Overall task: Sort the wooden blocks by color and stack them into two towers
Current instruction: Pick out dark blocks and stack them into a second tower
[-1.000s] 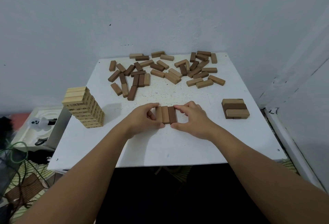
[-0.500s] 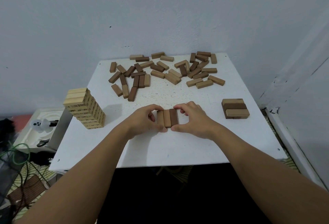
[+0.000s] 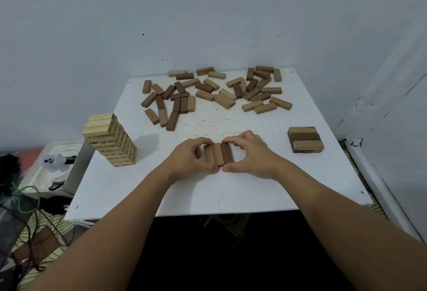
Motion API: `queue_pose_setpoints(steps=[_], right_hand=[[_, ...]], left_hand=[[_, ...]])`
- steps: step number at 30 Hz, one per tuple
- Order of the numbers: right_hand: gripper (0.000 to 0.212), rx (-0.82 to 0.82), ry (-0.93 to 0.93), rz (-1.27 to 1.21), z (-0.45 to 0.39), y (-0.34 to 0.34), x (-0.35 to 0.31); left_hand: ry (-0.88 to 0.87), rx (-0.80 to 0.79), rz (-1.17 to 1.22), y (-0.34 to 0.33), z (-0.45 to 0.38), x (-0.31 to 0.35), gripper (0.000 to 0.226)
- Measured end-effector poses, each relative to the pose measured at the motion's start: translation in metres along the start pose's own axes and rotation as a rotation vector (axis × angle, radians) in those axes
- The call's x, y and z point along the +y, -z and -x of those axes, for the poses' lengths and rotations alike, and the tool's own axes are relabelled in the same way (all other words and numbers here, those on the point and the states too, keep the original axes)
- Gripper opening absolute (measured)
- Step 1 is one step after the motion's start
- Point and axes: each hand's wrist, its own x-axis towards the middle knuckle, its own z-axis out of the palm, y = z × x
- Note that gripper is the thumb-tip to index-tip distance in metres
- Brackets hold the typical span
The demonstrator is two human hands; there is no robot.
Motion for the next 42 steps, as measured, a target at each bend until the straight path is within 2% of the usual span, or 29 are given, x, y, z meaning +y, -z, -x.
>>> queue_pose_setpoints(steps=[11,16,22,32,42], right_hand=[[0.078,-0.021,0.002,-0.005,-0.001,0.003,-0.004],[0.08,0.045,0.039,0.03,0.009,0.011,-0.003],[0.07,0.152,0.079,0.194,0.017,0.051,-0.002],[0.069,0.233,-0.069,0.235,0.055,0.117,0.056],[0.073,0.138,-0.165,0.17,0.072,0.154,0.106]], left_hand=[[-0.028,-0.008,-0.018,0.0,0.002,0.002,0.066],[-0.074,-0.012,-0.059,0.001,0.001,0.012,0.069],[-0.192,0.014,-0.109,-0.001,-0.016,0.049,0.073],[-0.314,-0.036,-0.163,-0.06,-0.065,0.117,0.069],[-0.289,-0.128,-0.19,-0.107,-0.097,0.15,0.076]])
